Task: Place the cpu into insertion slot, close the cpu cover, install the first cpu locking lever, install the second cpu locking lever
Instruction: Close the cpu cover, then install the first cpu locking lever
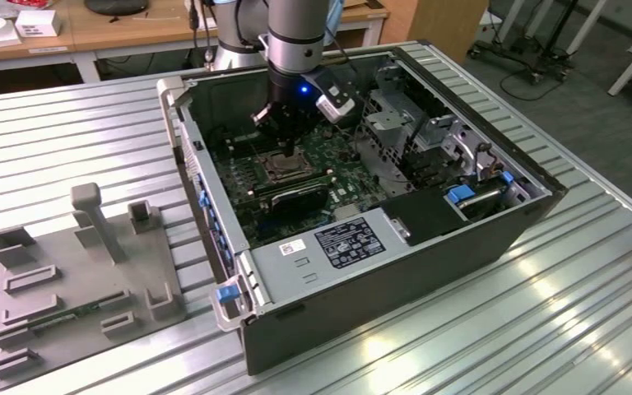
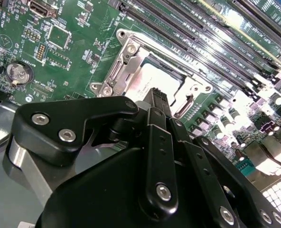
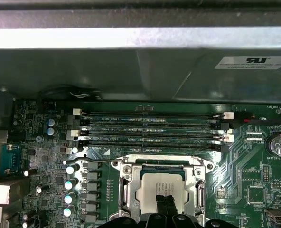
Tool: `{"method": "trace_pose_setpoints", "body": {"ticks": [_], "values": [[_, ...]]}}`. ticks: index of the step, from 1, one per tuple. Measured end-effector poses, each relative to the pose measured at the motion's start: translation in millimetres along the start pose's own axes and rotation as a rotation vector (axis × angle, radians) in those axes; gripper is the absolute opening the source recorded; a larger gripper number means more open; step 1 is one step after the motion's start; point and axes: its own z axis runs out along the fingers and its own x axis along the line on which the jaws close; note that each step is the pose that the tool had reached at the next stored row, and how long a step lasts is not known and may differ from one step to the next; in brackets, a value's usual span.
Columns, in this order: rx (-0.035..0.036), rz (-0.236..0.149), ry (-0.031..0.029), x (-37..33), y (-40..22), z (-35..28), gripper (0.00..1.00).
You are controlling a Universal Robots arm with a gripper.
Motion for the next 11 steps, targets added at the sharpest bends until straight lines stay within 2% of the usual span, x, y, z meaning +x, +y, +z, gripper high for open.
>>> {"method": "trace_pose_setpoints", "body": {"ticks": [11], "values": [[-0.0001,0.000,-0.0002,1.8,-1.2,-0.3,0.11]]}}
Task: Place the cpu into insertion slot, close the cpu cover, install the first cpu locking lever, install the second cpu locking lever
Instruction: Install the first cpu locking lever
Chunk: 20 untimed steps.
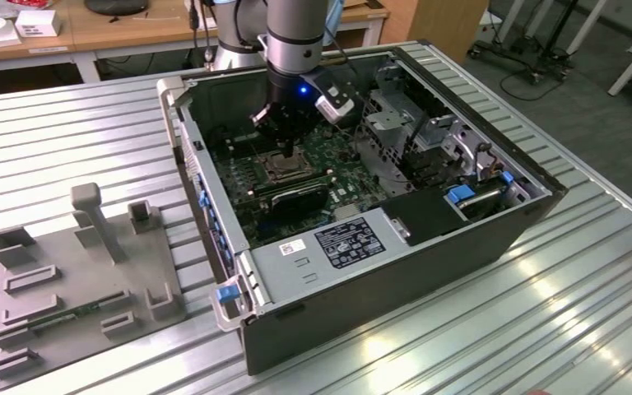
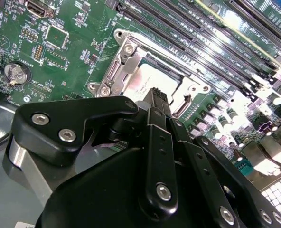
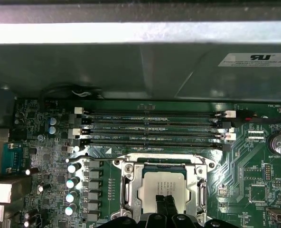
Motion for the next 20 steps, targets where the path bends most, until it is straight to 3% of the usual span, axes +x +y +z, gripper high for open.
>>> {"method": "trace_pose_setpoints", "body": {"ticks": [17,20], "values": [[0.0000,0.000,0.0000,-0.1,0.2,-2.4,0.11],[-0.0002,0.000,-0.0001,-0.1,0.3,-6.0,0.11]]}}
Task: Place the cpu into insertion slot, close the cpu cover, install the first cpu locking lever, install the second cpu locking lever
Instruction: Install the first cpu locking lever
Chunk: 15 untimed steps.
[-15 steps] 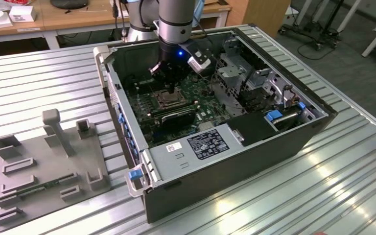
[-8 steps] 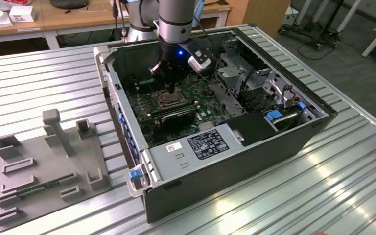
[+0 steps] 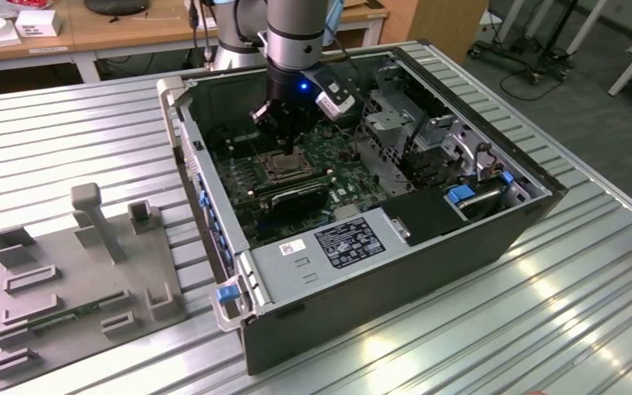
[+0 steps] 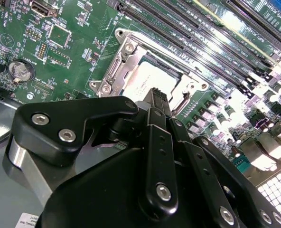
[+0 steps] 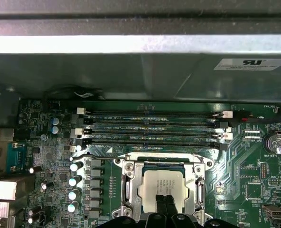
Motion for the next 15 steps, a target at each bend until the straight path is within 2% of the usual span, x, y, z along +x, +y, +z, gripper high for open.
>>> {"method": "trace_pose_setpoints", "body": {"ticks": [15], "values": [[0.0003,0.000,0.0002,0.0,0.1,-2.8,0.11]]}}
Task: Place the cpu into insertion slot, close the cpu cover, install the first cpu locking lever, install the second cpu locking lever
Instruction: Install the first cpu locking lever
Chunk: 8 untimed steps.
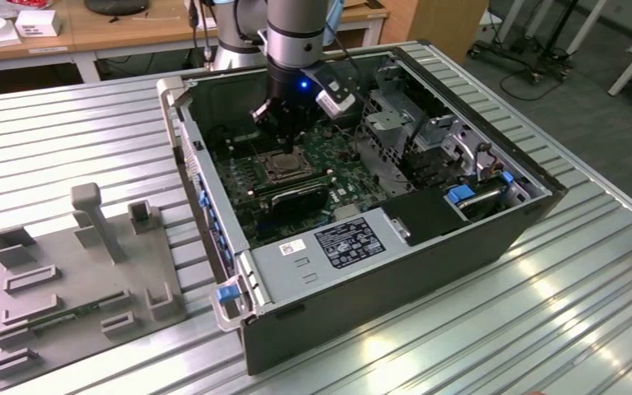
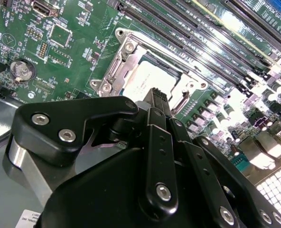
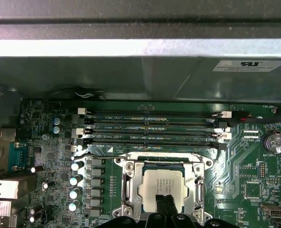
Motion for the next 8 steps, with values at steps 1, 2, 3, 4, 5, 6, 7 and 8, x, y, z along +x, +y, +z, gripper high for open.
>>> {"method": "trace_pose_setpoints", "body": {"ticks": [1,2,3,4,5,6,7,8], "values": [[-0.0002,0.000,-0.0002,0.0,0.0,-0.2,0.11],[-0.0002,0.000,-0.0001,0.0,0.0,-0.6,0.11],[-0.0002,0.000,-0.0001,0.0,0.1,-0.9,0.11],[-0.0002,0.000,-0.0001,0.0,0.1,-1.3,0.11],[-0.0003,0.000,-0.0002,-0.1,0.1,-1.5,0.11],[-0.0006,0.000,-0.0003,-0.1,0.1,-1.5,0.11],[-0.0006,0.000,-0.0004,-0.1,0.1,-1.5,0.11],[-0.0003,0.000,-0.0002,-0.1,0.1,-1.7,0.11]]}}
